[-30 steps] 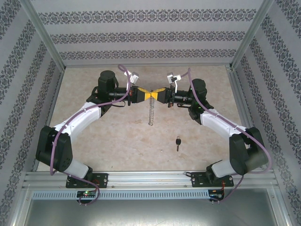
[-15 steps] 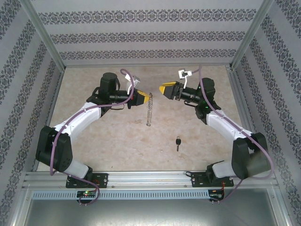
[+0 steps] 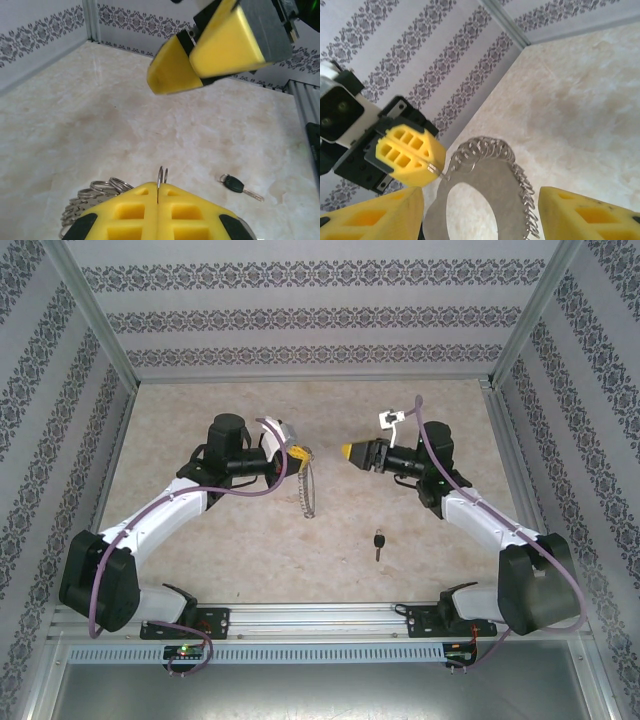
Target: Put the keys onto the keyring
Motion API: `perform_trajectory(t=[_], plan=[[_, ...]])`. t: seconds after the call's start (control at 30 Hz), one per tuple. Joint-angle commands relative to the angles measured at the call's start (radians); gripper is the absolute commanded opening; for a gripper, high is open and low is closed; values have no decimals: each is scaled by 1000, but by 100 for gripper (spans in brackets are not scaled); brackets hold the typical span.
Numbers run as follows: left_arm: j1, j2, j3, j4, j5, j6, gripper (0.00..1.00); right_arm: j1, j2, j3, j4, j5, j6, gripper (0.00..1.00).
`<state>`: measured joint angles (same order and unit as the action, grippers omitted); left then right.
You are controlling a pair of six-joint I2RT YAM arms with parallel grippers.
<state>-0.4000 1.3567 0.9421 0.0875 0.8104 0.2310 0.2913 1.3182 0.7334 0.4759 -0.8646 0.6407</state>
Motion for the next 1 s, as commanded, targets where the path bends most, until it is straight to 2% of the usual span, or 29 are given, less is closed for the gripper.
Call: perform_trajectory(t=[0.0, 0.1, 0.23, 0.5, 0.7, 0.87, 0.97], plan=[[-12, -26, 11, 57, -10, 56, 0, 12, 6, -12, -26, 22, -42, 61], [-13, -18, 22, 45, -14, 37, 0, 4, -5, -2, -167, 140, -40, 61], [-14, 2, 41, 31, -38, -32, 0, 1, -24, 29, -494, 398, -55, 61], [-13, 13, 59, -14, -87, -86, 0, 47, -67, -18, -837, 666, -86, 56], [-14, 8, 54, -17, -46, -91, 0, 145, -83, 1, -1008, 796, -126, 49], [-15, 2, 62, -35, -24, -88, 0, 172, -56, -11, -1040, 804, -141, 38], [-15, -7, 65, -41, -19, -90, 0, 193, -36, -19, -1044, 797, -144, 37]])
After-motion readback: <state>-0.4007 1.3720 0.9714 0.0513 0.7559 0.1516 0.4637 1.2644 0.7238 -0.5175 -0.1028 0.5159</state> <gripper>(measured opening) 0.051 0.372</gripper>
